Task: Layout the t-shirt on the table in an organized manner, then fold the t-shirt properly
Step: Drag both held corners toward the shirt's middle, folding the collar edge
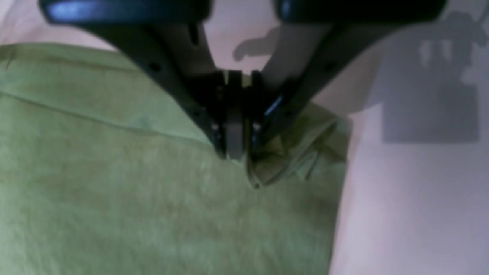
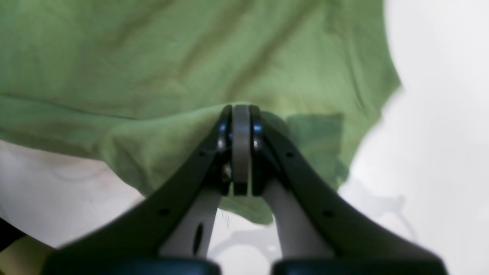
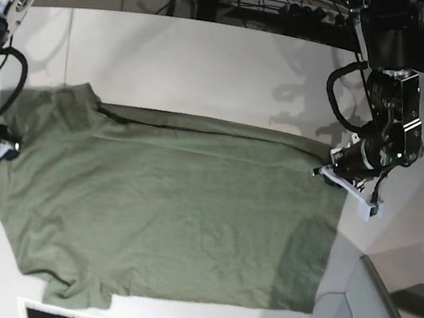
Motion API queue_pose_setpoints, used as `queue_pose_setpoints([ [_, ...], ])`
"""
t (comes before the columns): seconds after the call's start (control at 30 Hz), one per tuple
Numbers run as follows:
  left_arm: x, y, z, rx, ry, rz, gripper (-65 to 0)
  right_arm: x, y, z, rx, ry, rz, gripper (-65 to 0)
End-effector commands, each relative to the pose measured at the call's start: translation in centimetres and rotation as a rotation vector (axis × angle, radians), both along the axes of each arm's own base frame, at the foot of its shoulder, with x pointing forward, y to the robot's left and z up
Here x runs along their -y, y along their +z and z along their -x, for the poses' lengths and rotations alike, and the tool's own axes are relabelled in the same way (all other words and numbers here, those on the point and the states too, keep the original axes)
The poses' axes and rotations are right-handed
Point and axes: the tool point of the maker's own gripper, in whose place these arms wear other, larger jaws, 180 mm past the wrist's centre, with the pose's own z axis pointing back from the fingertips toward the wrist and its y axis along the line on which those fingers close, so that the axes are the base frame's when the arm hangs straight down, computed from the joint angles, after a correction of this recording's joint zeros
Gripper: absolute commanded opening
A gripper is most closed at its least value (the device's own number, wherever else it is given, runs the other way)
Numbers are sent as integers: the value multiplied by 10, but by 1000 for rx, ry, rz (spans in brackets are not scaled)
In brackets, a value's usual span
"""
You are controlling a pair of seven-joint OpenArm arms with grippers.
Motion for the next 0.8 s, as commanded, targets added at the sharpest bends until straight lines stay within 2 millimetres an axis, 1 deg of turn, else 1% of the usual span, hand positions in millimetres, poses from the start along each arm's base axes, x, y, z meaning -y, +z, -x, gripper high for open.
queue_pose_setpoints([
  [0.0,-4,11,-13,44,3,-11,-650,6,16,-17,59,-6,5,-650],
  [0.03,-3,11,-16,42,-2,-15,-650,4,15,-19,64,-6,-2,-650],
  [0.1,8,7,-20,29,-39,-11,-650,4,14,-25,74,-30,-18,-650],
  [0.2,13,5,-25,23,-53,-6,-650,8,13,-29,89,-90,-27,-650],
  [0.37,11,2,-34,45,-30,-1,-650,10,17,-35,123,-109,-28,-650],
  [0.47,4,-5,-30,18,24,-5,-650,19,17,-38,130,-184,-21,-650],
  [0.73,1,-3,-35,50,40,-16,-650,30,20,-44,158,-275,-13,-650],
  [0.77,0,-2,-36,57,43,-18,-650,31,17,-43,152,-281,-15,-650],
])
